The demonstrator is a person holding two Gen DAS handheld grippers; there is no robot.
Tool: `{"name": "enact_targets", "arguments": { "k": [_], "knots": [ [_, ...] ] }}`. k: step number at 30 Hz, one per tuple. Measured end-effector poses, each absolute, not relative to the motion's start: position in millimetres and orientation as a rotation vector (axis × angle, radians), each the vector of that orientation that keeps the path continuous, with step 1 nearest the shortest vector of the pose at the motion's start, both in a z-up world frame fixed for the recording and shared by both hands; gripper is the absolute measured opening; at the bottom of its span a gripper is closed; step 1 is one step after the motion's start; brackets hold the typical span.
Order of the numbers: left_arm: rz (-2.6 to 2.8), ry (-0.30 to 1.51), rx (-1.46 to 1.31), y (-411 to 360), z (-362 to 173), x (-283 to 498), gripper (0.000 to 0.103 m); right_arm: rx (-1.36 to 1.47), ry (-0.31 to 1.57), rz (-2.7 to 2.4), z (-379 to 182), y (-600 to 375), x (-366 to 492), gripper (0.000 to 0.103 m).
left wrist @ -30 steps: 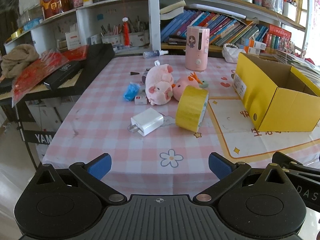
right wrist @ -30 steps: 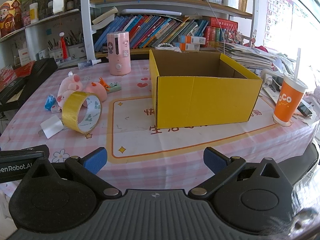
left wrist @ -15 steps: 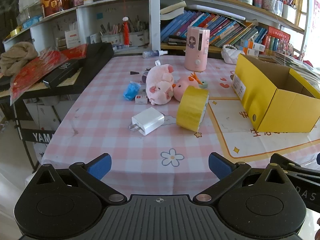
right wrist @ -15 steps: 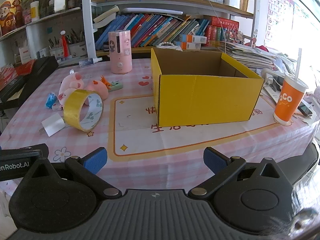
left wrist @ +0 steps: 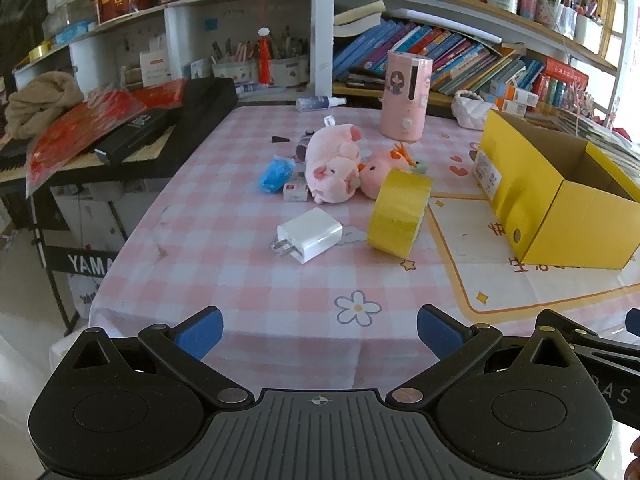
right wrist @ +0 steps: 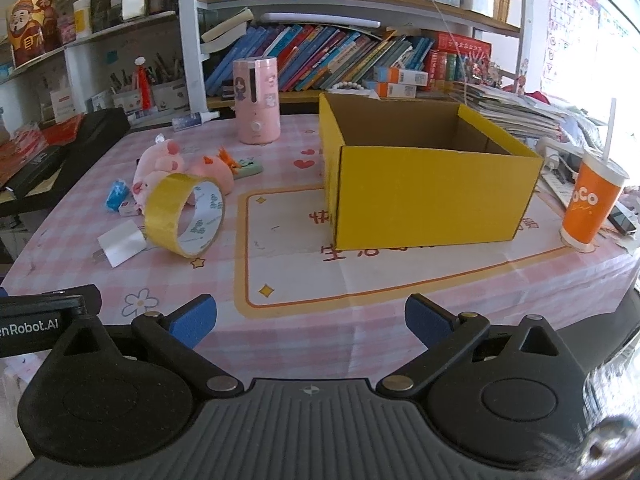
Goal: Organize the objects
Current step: 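Grasp the yellow tape roll with the right tool while the left tool grasps the white charger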
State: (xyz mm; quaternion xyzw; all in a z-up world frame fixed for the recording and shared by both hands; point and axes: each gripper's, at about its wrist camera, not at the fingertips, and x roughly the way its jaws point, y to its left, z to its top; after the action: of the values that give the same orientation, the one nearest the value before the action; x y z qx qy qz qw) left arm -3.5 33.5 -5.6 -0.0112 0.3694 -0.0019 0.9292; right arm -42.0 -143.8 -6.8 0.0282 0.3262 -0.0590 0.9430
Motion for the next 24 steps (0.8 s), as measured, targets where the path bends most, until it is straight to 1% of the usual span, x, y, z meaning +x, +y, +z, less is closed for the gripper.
{"name": "enact_targets", "arguments": {
  "k": [7, 9, 10, 11, 12, 13, 14, 18, 24],
  "knots": [
    [0.024, 0.763, -0.024, 41, -7, -3, 0.103, 0.034, 0.673, -0.07, -10, -135, -39, 0.097],
    [0.037, 0.764, -0.031, 45, -7, -3, 0.103, 0.031, 0.674, -0.049, -10, -132, -36, 0.095],
    [0.036, 0.766, -0.035, 46, -7, -3, 0.102, 0.032, 0.676, -0.034, -10, -131, -35, 0.092],
    [0.032, 0.767, -0.041, 48, -7, -2, 0.102, 0.033, 0.675, -0.02, -9, -129, -33, 0.086],
    [0.035, 0.767, -0.048, 49, -7, -1, 0.102, 0.03, 0.672, -0.009, -9, -127, -32, 0.082],
    [0.036, 0.764, -0.052, 50, -6, 0, 0.102, 0.023, 0.67, 0.004, -8, -125, -29, 0.074],
    [0.036, 0.758, -0.055, 51, -5, 1, 0.102, 0.011, 0.67, 0.021, -7, -122, -27, 0.069],
    [0.037, 0.75, -0.086, 56, -6, 6, 0.099, -0.021, 0.682, 0.078, -8, -114, -16, 0.067],
    [0.054, 0.741, -0.166, 64, -7, 20, 0.098, -0.015, 0.68, 0.132, -8, -113, 9, 0.067]
  ]
}}
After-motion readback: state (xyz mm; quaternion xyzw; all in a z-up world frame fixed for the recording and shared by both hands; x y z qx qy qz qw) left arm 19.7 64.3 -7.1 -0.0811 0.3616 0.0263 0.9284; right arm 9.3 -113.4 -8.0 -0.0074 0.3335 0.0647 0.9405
